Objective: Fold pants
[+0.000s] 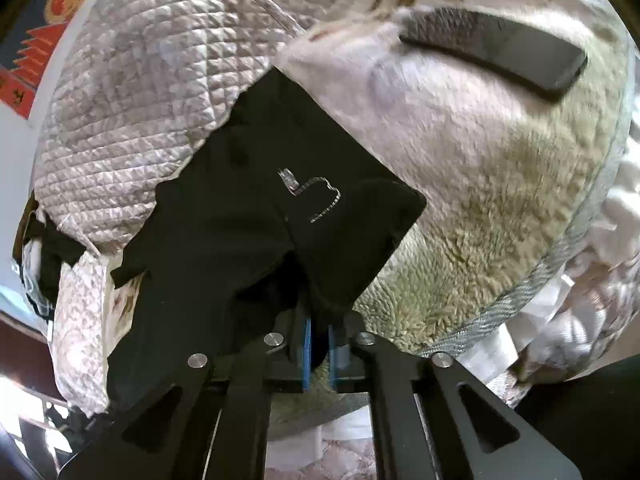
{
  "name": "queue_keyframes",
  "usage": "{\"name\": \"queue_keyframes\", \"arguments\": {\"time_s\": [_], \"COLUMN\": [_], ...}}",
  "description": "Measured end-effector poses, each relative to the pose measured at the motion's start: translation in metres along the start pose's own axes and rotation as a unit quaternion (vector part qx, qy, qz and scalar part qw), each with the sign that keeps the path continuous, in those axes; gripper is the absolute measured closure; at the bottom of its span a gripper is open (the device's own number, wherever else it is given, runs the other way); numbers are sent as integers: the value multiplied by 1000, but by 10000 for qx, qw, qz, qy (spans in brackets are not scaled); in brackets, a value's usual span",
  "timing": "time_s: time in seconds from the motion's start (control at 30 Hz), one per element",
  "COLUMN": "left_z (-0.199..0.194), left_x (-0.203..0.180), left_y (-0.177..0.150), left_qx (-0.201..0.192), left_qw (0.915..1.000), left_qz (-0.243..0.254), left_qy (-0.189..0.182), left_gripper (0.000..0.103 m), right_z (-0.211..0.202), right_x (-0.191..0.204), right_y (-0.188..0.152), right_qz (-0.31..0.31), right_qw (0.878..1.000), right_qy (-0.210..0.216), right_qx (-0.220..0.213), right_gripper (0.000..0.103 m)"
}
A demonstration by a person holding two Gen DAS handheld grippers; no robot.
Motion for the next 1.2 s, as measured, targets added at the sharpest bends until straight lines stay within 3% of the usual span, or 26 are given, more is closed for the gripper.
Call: {"name": "queue_keyframes", "arguments": {"time_s": [0.03,0.07,0.2,0.27,0.37,0.6,0.67,0.7,0.73,0.77,0.8,0.87,0.97,1.13,1.2], "left_z": [-6,-12,-29,-22,3,80,89,90,90,88,87,86,73,81,74], "left_x": [2,6,15,11,2,-5,-8,-11,-13,-15,-17,-18,-15,-4,-5], "left_y": [3,6,25,38,54,70,67,66,65,65,67,73,82,84,85], "left_qx": [-103,-222,-706,-686,-449,508,544,509,470,394,306,157,-331,-139,-264], "left_qw": [9999,9995,9952,9953,9963,9886,9826,9800,9792,9777,9745,9756,9701,9709,9741], "left_qz": [-3,-29,-18,177,488,963,1238,1368,1407,1458,1533,1455,1416,1238,1121], "left_qy": [93,243,679,664,546,1038,1271,1356,1382,1456,1612,1639,1942,2043,1949], "left_gripper": [88,78,58,43,40,38,38,40,60,91,98,98,99,95,95], "right_z": [-8,-15,-45,-47,-35,7,22,28,32,36,39,43,44,42,39], "right_x": [-3,-7,-9,4,39,126,141,147,148,152,152,147,140,135,135], "right_y": [3,5,17,23,25,11,10,10,9,7,6,5,7,11,12], "right_qz": [51,95,39,-279,-959,-2504,-2739,-2834,-2883,-2931,-2948,-2898,-2765,-2629,-2606], "right_qw": [9998,9991,9910,9891,9887,9664,9606,9579,9564,9548,9542,9559,9599,9633,9636], "right_qy": [-149,-254,-767,-769,-478,-12,18,34,35,64,93,66,37,5,34], "right_qx": [-152,-328,-1095,-1228,-1052,-585,-465,-451,-463,-489,-494,-481,-458,-534,-590], "right_gripper": [76,68,67,67,67,67,67,67,67,67,67,67,67,67,67]}}
Point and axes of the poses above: each gripper's, at about its wrist camera, not at the fingertips, and z roughly the way its jaws point, x to its left, y to its top, the point moved 4 cm from there along z, roughly the way its jaws point, and after that the axes turned 10 degrees about -y, right-handed, at the moved point
